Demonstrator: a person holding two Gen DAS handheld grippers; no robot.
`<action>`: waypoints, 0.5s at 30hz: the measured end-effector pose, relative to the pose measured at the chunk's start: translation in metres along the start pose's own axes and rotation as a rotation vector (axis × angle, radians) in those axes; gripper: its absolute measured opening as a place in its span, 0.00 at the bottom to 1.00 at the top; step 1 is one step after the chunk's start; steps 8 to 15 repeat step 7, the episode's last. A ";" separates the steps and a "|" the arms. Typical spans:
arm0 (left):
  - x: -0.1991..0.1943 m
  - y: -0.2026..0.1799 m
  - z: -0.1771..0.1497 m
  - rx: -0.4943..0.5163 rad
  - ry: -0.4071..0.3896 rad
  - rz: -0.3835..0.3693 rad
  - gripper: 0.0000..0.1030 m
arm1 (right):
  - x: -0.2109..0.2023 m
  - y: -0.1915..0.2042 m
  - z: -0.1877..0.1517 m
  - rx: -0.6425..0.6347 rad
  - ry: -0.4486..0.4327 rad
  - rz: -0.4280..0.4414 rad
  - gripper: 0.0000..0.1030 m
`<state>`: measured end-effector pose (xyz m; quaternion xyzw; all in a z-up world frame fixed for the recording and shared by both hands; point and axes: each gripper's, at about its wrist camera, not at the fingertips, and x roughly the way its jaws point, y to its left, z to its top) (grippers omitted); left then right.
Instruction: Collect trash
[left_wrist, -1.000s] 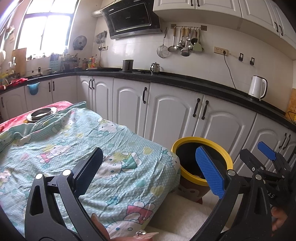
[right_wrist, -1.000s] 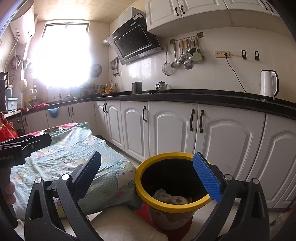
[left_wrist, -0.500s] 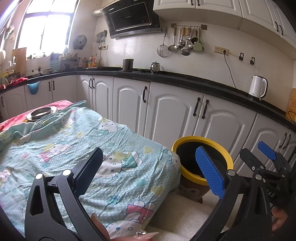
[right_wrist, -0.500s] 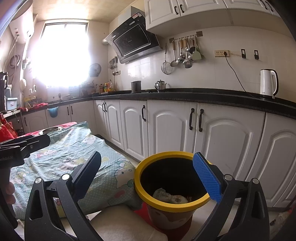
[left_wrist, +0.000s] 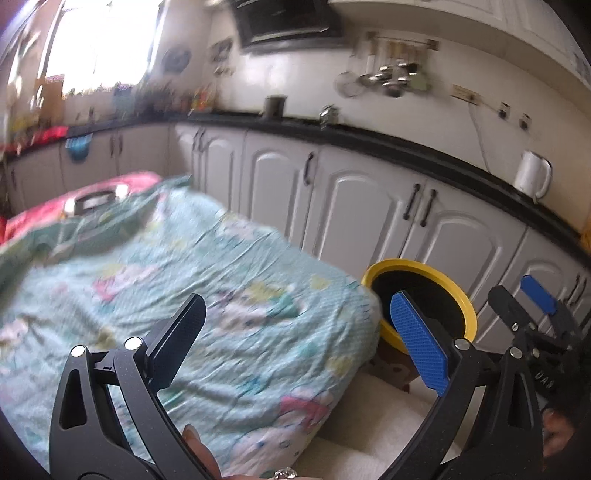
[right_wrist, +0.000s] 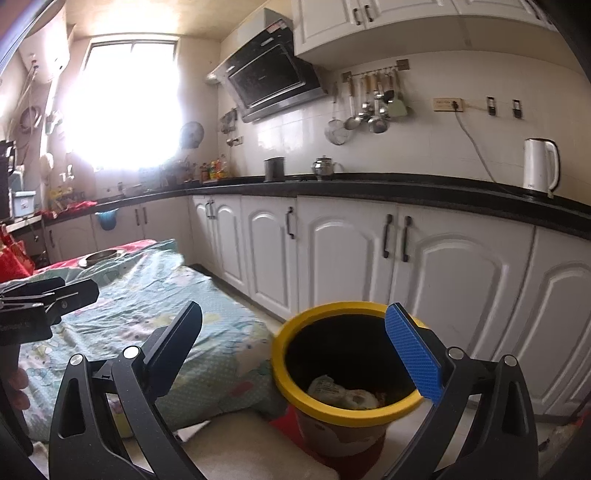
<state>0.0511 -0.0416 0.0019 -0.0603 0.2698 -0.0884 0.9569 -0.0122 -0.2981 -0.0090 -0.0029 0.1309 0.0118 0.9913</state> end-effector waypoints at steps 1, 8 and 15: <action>-0.003 0.018 0.003 -0.024 0.018 0.024 0.89 | 0.005 0.011 0.003 -0.010 0.004 0.030 0.94; -0.047 0.191 0.002 -0.164 0.041 0.452 0.89 | 0.036 0.146 0.029 -0.110 0.069 0.363 0.94; -0.047 0.191 0.002 -0.164 0.041 0.452 0.89 | 0.036 0.146 0.029 -0.110 0.069 0.363 0.94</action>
